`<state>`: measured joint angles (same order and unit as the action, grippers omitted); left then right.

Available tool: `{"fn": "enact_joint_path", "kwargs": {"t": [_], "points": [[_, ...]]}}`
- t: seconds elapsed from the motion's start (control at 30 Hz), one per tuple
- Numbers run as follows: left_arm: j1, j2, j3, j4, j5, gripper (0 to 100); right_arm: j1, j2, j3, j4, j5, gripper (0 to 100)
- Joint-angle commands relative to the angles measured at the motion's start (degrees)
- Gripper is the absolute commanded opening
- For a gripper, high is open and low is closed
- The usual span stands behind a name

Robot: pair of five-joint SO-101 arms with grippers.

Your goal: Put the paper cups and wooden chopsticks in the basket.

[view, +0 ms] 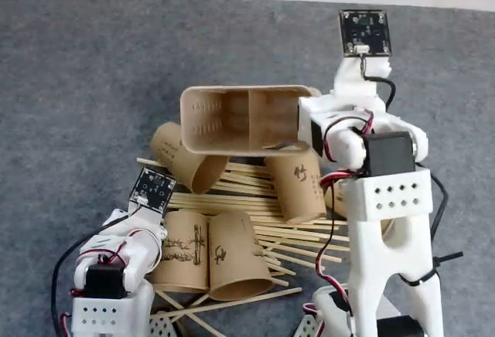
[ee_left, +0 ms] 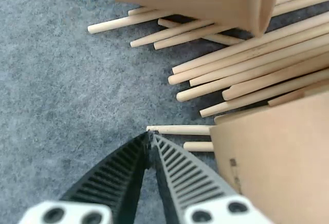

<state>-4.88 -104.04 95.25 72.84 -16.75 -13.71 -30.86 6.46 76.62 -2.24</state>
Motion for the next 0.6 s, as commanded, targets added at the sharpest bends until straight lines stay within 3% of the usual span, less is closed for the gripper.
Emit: {"fn": "enact_joint_path", "kwargs": {"t": [0.0, 0.17, 0.57], "points": [[-0.84, -0.22, -1.80, -1.05, -0.26, 0, 3.30, -2.86, -3.91, 0.31, -0.53, 0.7], [-0.84, -0.22, -1.80, -1.05, -0.26, 0, 8.92, -2.68, -4.18, -0.13, -0.26, 0.7], [-0.84, -0.22, -1.80, -1.05, -0.26, 0, 9.54, 13.41, -9.63, -1.89, -0.09, 4.3]]}}
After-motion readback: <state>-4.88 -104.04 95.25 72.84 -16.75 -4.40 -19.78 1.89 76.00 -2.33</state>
